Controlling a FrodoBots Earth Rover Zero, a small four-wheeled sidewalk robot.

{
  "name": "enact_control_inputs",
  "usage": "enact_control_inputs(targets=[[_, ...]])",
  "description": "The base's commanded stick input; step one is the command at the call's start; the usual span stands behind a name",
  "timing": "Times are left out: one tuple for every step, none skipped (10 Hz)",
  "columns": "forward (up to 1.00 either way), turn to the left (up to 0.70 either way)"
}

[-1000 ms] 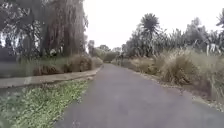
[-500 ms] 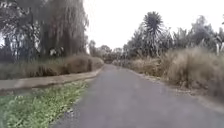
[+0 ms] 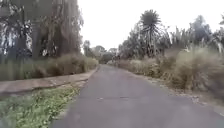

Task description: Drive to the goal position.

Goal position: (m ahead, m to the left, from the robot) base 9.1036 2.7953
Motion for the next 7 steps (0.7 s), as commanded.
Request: enact_control_inputs(targets=[[0.85,0.0],[0.85,0.0],[0.85,0.0],[0.85,0.0],[0.85,0.0],[0.85,0.0],[0.85,0.0]])
